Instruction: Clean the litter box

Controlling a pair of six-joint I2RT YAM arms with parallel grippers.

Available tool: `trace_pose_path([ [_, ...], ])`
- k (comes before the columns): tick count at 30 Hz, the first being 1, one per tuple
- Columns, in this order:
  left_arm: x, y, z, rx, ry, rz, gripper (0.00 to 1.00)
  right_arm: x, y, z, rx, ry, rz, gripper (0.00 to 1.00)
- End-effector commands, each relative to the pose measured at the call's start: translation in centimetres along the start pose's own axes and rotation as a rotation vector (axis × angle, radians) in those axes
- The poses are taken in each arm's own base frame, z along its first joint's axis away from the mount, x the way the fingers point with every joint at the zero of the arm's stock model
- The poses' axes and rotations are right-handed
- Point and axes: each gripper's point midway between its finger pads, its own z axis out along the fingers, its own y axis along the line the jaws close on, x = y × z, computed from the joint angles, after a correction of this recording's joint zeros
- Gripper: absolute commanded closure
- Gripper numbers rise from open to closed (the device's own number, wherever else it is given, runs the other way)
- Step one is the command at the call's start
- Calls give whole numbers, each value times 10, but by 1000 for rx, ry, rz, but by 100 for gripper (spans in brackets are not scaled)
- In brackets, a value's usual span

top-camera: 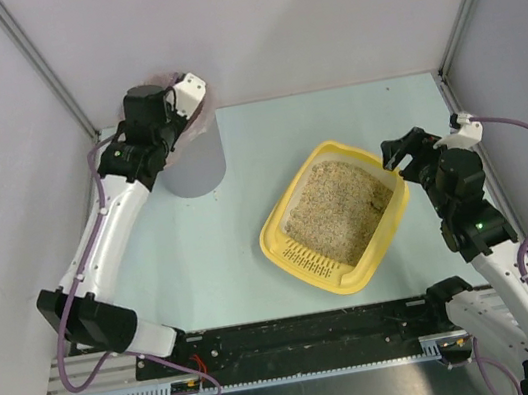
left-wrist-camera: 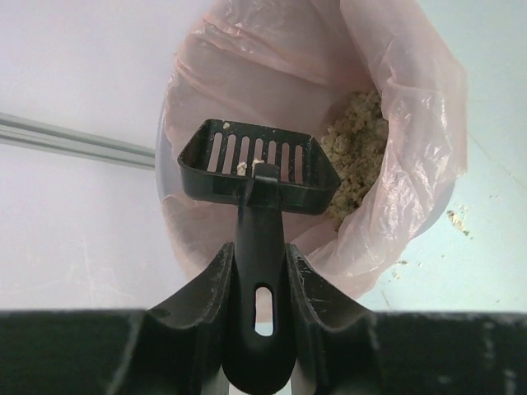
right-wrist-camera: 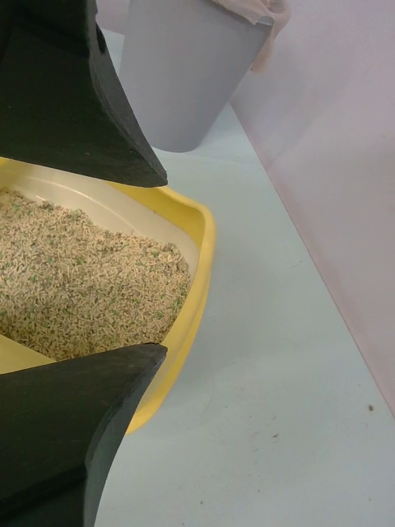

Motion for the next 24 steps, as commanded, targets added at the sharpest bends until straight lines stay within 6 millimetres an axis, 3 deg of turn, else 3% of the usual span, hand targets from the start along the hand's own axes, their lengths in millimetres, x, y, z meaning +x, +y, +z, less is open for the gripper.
trace_pose_path([
  [1,-6,11,-4,-60,3,93,100,-11,5,0,-18,-41,11,19],
  [5,-12,22,-10,-172,39,176,100,-11,4,0,-17,-41,9,19],
  [10,-22,18,-12,-224,28,250,100,-10,5,1,-17,-39,7,19],
  [19,-5,-22,3,-108,44,382,100,-11,4,-1,-17,-43,3,19],
  [24,-19,-11,-7,-140,5,315,100,-13,4,-2,-16,-50,5,19],
])
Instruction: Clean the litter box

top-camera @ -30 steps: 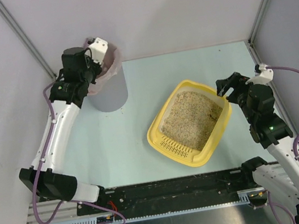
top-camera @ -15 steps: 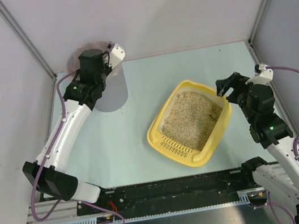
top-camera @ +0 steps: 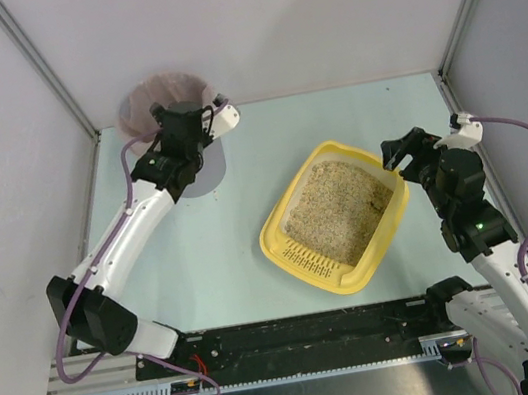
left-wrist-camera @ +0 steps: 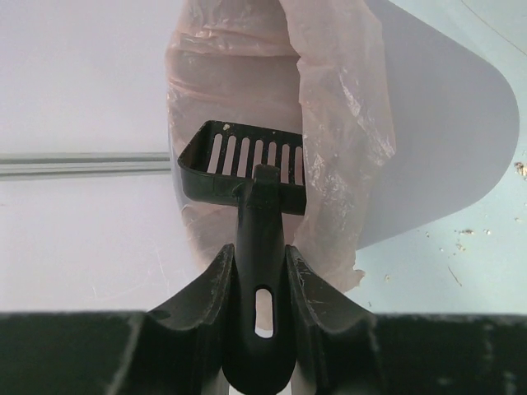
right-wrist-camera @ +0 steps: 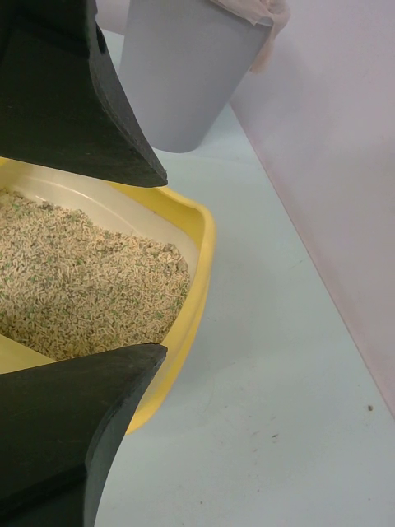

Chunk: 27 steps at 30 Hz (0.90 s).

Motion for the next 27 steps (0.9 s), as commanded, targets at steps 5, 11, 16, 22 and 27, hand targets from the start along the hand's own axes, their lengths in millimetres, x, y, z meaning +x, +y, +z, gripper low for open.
trace_pose_path([
  [5,-21,68,-40,-184,-88,-179,100,-12,5,-2,-19,-45,9,19],
  [11,-25,59,-50,-172,-144,-226,100,-12,6,-2,-26,-45,13,19],
  [16,-13,11,-36,-62,-140,-253,100,-13,7,-2,-27,-46,14,19],
  [22,0,-3,-28,-61,-92,-265,100,-9,8,0,-33,-33,20,19],
  [27,-8,17,-35,-110,-115,-315,100,-9,10,1,-38,-32,23,19],
])
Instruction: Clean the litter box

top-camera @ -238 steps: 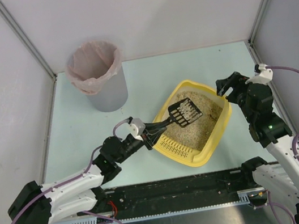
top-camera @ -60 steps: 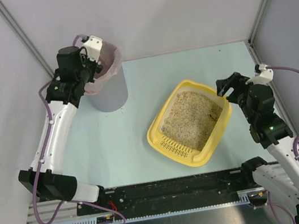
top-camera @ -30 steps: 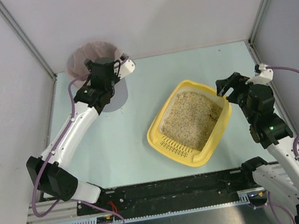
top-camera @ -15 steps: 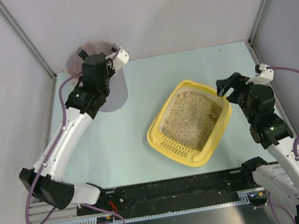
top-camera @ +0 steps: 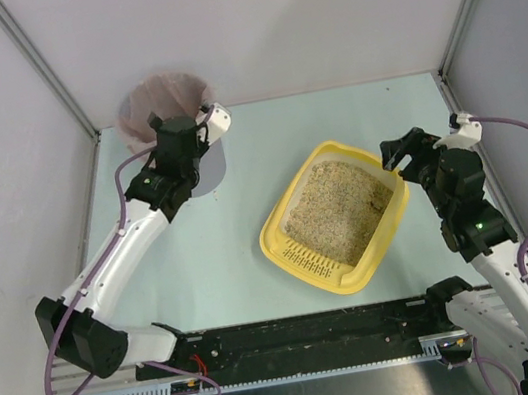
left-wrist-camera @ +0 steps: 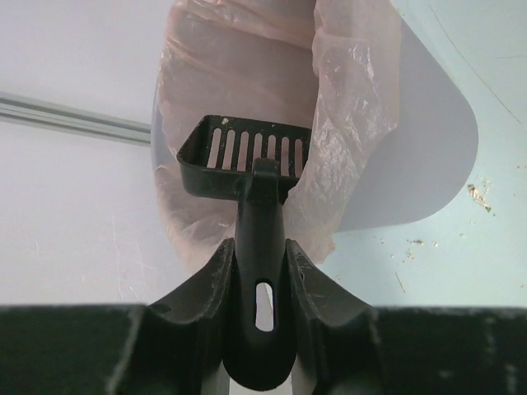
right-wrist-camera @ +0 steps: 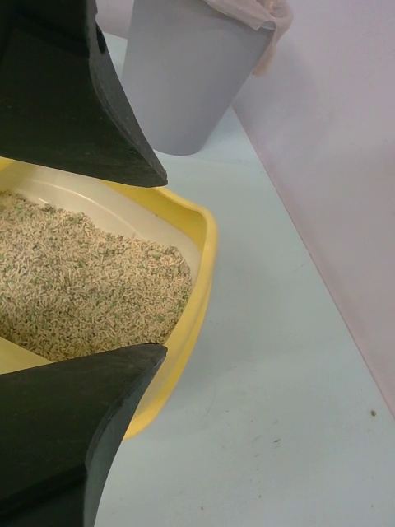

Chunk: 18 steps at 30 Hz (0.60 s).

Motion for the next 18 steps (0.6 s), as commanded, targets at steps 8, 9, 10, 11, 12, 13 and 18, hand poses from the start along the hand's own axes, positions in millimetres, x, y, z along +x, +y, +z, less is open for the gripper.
trace_pose_path([
  [8,-41,61,-39,-144,-154,-199,100,-7,7,4,-26,-27,17,19],
  [9,-43,64,-41,-150,-165,-219,100,-6,7,5,-25,-24,18,19],
  [10,-43,69,-47,-160,-182,-235,100,-7,7,5,-25,-25,18,19],
  [11,-43,69,-48,-165,-191,-245,100,-7,7,5,-25,-25,17,18],
  [12,-43,70,-49,-174,-194,-252,100,-6,7,6,-27,-24,18,19],
  [13,-41,69,-49,-175,-194,-254,100,-6,7,6,-30,-27,22,19],
  [18,-30,49,-33,-143,-154,-244,100,-4,9,6,-44,-26,28,19],
])
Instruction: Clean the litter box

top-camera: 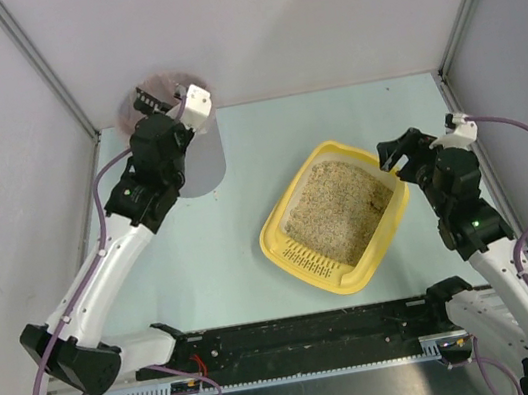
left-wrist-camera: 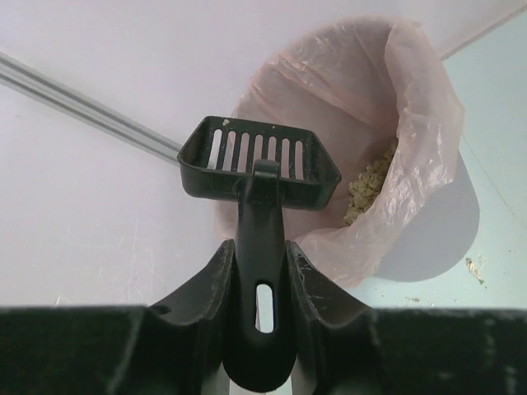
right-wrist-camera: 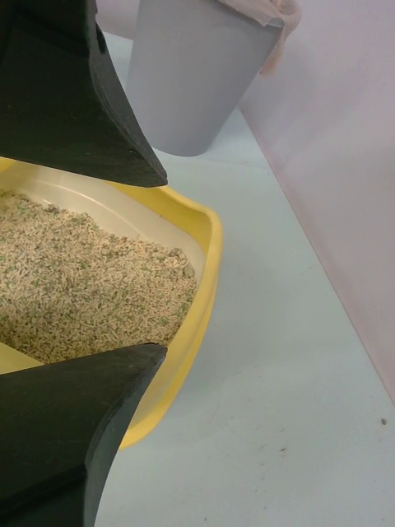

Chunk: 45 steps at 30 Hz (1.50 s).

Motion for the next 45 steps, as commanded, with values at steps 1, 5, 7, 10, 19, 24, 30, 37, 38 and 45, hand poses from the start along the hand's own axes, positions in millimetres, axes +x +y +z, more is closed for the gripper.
trace_pose_path([
  [1,3,-7,5,-4,-12,-64,100,-11,8,0,-35,-43,23,19],
  [5,4,-6,6,7,-20,-120,100,-13,7,-3,-29,-50,15,19],
  [7,-4,3,0,-6,-48,-169,100,-14,6,-3,-24,-57,14,19],
  [10,-21,21,-14,-24,-110,-275,100,-14,7,-4,-28,-58,15,19],
  [19,-54,40,-49,43,-202,-503,100,-17,3,-7,-12,-71,4,19],
  [24,-66,21,-60,189,-202,-570,100,-18,-1,-8,5,-77,16,18],
  [30,-78,-6,-75,366,-242,-598,100,-14,-1,-3,11,-62,18,19],
  [37,-109,-83,-117,710,-352,-463,100,-13,-1,0,9,-68,33,19],
  [38,-108,-90,-117,714,-347,-443,100,-12,-1,0,7,-65,34,19],
  [45,-117,-149,-146,879,-313,-445,100,-15,-3,-2,22,-81,51,19],
])
